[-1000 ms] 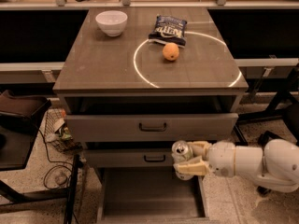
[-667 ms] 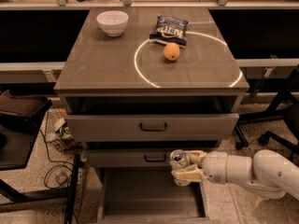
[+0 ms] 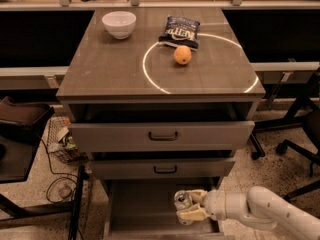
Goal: Place 7up can into bottom drawer
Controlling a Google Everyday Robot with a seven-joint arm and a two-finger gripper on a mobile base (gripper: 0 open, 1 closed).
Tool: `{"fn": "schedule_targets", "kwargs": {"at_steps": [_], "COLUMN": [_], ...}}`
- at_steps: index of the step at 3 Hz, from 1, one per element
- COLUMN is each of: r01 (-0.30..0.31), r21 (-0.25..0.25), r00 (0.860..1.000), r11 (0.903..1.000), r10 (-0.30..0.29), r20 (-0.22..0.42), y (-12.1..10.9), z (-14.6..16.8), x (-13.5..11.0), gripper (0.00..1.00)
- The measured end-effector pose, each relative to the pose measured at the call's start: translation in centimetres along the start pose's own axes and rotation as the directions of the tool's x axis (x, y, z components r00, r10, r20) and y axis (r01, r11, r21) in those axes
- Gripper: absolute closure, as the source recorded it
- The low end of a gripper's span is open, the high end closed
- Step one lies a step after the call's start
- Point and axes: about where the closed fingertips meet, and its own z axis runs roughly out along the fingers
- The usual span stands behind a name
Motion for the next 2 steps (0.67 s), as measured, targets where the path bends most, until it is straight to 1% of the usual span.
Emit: {"fn": "schedule_targets", "kwargs": {"at_steps": [1, 2], "r01": [-0.028, -0.027], "r21": [-0.063, -0.064], "r00": [1.0, 1.0], "r11": [0.9976, 0.9976], "r10": [0.028, 0.027], "r20": [0.003, 0.002], "y": [0.28, 0.29], "z": [2.63, 2.7], "x": [4.64, 4.61], "gripper": [1.0, 1.0]}}
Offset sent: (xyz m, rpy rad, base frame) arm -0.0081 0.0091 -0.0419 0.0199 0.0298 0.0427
